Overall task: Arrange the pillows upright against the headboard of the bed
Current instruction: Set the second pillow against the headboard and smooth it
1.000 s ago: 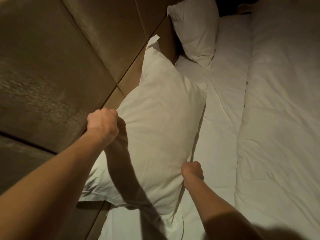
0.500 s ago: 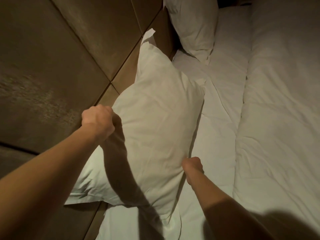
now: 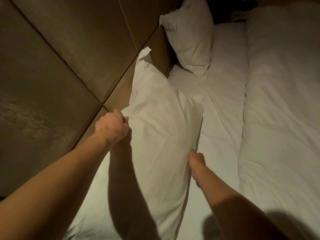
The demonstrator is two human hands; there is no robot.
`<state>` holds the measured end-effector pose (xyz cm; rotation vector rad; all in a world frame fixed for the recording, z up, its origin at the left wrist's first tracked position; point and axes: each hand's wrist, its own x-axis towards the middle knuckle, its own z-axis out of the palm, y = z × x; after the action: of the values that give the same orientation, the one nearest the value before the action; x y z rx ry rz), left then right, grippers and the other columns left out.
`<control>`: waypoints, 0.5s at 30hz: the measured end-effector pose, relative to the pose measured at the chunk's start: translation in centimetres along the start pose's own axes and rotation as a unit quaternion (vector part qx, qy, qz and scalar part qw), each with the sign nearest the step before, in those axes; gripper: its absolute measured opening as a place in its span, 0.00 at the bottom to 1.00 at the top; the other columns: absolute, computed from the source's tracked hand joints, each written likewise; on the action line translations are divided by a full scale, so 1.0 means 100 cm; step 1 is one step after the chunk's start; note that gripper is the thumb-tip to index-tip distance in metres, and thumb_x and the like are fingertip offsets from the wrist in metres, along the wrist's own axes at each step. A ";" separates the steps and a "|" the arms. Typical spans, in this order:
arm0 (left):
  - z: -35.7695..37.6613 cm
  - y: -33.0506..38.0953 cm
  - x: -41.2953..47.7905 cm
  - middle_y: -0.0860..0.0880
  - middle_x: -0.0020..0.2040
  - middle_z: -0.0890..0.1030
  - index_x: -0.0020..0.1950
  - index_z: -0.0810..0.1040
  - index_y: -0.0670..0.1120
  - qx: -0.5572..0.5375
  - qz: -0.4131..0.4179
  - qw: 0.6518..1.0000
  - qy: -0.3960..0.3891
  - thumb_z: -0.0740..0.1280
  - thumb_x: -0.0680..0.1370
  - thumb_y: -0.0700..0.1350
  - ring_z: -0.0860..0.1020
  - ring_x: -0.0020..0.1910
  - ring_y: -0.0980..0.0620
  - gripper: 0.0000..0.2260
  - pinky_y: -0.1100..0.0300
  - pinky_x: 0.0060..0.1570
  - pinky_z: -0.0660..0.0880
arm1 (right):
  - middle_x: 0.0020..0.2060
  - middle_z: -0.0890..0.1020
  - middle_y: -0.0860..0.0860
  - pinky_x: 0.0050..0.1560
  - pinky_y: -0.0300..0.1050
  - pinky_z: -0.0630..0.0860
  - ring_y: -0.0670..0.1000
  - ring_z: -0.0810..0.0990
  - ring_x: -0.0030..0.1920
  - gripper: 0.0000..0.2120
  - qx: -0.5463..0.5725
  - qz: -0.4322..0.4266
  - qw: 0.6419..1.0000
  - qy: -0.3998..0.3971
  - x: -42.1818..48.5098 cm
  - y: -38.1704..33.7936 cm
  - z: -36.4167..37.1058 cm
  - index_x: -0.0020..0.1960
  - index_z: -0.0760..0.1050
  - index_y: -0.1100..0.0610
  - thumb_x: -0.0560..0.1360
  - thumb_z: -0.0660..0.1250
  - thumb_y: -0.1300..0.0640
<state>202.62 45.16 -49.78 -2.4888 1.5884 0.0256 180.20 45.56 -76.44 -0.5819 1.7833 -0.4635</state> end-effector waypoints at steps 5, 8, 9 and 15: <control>0.002 0.008 0.014 0.41 0.54 0.81 0.60 0.76 0.43 -0.005 0.003 1.000 -0.008 0.61 0.81 0.53 0.80 0.54 0.38 0.15 0.49 0.51 0.75 | 0.47 0.80 0.56 0.53 0.59 0.79 0.60 0.80 0.46 0.19 0.011 -0.004 1.000 0.008 -0.006 -0.015 0.001 0.49 0.70 0.54 0.68 0.58 0.40; 0.002 0.010 0.018 0.44 0.51 0.82 0.57 0.81 0.47 0.007 0.021 1.000 -0.003 0.64 0.79 0.52 0.80 0.48 0.42 0.12 0.51 0.47 0.77 | 0.43 0.82 0.55 0.50 0.57 0.81 0.60 0.81 0.43 0.14 -0.010 -0.017 0.999 0.038 -0.009 -0.021 0.001 0.42 0.72 0.54 0.68 0.62 0.42; 0.003 0.012 0.019 0.45 0.49 0.82 0.56 0.82 0.49 0.010 0.030 0.999 -0.001 0.65 0.79 0.52 0.79 0.45 0.44 0.11 0.52 0.44 0.75 | 0.42 0.82 0.54 0.49 0.57 0.81 0.60 0.81 0.42 0.14 -0.023 -0.022 0.998 0.047 -0.007 -0.021 0.001 0.42 0.74 0.53 0.67 0.63 0.43; -0.007 0.004 0.026 0.43 0.47 0.83 0.54 0.84 0.47 0.077 0.023 0.995 0.066 0.66 0.76 0.42 0.82 0.47 0.41 0.10 0.50 0.46 0.79 | 0.42 0.83 0.58 0.47 0.56 0.82 0.62 0.82 0.41 0.13 -0.066 -0.006 0.989 0.128 -0.007 -0.019 -0.017 0.46 0.78 0.60 0.72 0.67 0.50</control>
<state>203.32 42.53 -49.47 -2.3784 1.6308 -0.2511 179.02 44.44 -74.34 -0.6483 2.0691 -0.4463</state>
